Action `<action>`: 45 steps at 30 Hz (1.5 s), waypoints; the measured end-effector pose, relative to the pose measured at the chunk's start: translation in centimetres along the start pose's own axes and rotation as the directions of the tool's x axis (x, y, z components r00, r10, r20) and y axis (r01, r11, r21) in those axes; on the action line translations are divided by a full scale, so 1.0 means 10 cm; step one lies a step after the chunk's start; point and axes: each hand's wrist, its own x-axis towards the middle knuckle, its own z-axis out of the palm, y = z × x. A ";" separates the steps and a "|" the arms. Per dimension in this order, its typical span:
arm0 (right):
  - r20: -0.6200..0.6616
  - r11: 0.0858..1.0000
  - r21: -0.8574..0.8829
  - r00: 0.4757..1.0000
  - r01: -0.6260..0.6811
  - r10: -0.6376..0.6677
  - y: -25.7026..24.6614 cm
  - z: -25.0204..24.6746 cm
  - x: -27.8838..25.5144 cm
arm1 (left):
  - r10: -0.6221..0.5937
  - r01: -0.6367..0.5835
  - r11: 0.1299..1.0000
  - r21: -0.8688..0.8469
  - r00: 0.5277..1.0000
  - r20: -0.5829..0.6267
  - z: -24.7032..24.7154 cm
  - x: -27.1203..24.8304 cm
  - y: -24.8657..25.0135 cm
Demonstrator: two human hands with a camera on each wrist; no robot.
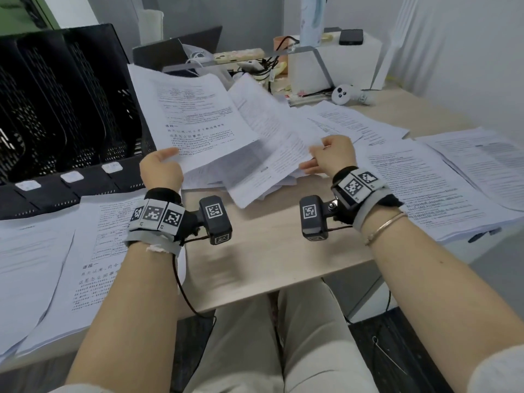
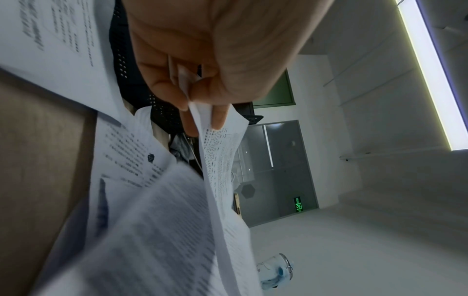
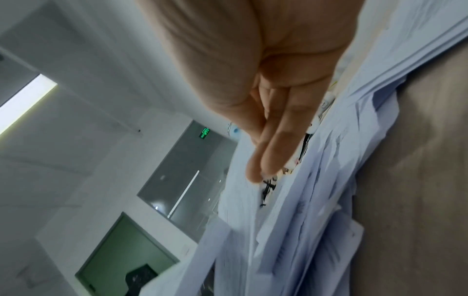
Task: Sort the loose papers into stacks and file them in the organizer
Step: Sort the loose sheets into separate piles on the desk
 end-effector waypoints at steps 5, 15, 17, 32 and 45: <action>-0.167 0.981 0.194 0.986 0.031 0.002 0.05 -0.24 -0.05 | -0.040 0.031 0.993 0.115 0.996 0.078 0.08 -0.03 -0.09; -0.309 0.934 0.342 0.951 0.104 0.007 0.04 -0.50 -0.11 | -0.145 0.023 0.924 0.381 0.944 0.295 0.18 -0.10 -0.09; -0.305 0.921 0.376 0.952 0.104 0.016 0.01 -0.52 -0.13 | -0.155 0.011 0.900 0.435 0.943 0.296 0.19 -0.11 -0.04; -0.047 0.934 0.356 0.998 -0.032 0.052 -0.11 -0.51 -0.27 | 0.265 -0.248 0.964 -0.095 0.868 0.420 0.59 -0.66 0.75; -0.029 0.755 -0.188 0.765 0.629 -0.644 -1.02 -0.40 -0.58 | 0.572 -0.539 0.752 0.379 0.820 0.031 0.20 -0.53 1.35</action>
